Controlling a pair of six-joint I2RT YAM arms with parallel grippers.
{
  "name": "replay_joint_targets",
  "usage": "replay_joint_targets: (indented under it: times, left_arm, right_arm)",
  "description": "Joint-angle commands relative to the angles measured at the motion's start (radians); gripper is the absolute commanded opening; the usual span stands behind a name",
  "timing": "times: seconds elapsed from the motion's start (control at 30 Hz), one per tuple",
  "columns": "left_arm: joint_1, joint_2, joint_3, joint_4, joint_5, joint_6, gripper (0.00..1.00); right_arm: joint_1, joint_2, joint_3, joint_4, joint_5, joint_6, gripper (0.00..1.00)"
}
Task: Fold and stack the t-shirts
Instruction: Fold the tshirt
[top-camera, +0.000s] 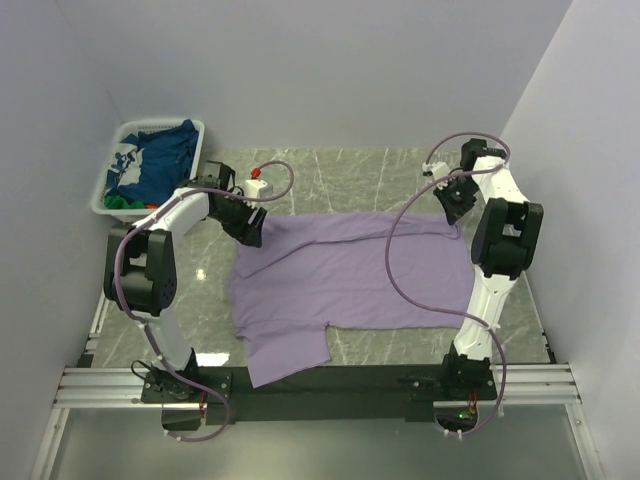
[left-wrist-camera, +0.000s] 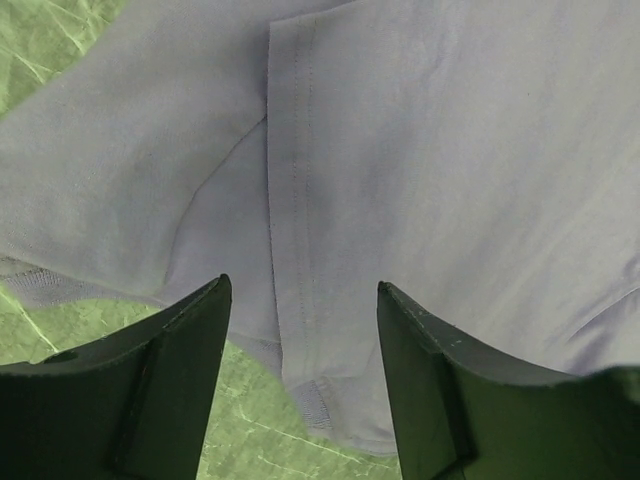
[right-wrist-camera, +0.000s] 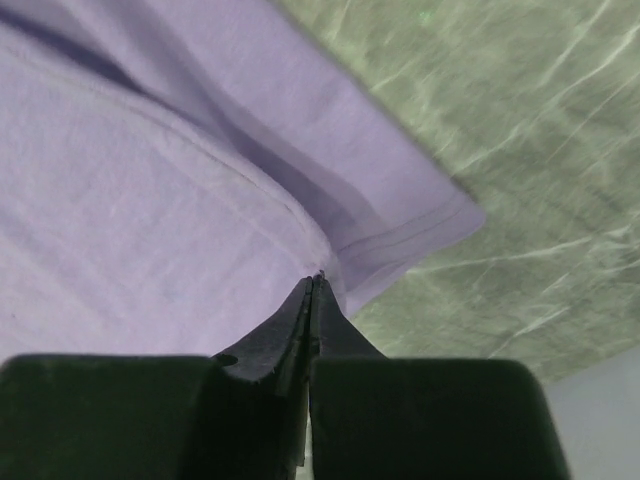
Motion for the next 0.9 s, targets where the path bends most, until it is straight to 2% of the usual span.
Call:
replay_joint_targets:
  times: [0.0, 0.2, 0.5, 0.57, 0.73, 0.87]
  left_arm:
    - [0.002, -0.04, 0.011, 0.017, 0.03, -0.009, 0.65]
    - [0.004, -0.055, -0.013, 0.021, 0.034, -0.014, 0.65]
    - [0.0, -0.06, -0.053, 0.008, 0.024, 0.026, 0.64]
    - [0.002, -0.064, -0.061, 0.011, 0.014, 0.029, 0.63]
    - [-0.007, -0.052, -0.061, 0.009, -0.025, 0.027, 0.61]
    - [-0.03, -0.04, -0.075, 0.014, -0.079, 0.024, 0.61]
  right_arm:
    - [-0.01, -0.107, -0.04, -0.03, 0.015, -0.058, 0.0]
    - [-0.013, -0.181, -0.189, 0.004, 0.056, -0.11, 0.0]
    - [-0.024, -0.25, -0.321, 0.056, 0.096, -0.179, 0.0]
    - [-0.029, -0.253, -0.319, 0.07, 0.096, -0.164, 0.0]
    - [-0.053, -0.187, -0.189, 0.039, 0.069, -0.087, 0.0]
    - [-0.058, -0.157, -0.14, 0.037, 0.075, -0.058, 0.13]
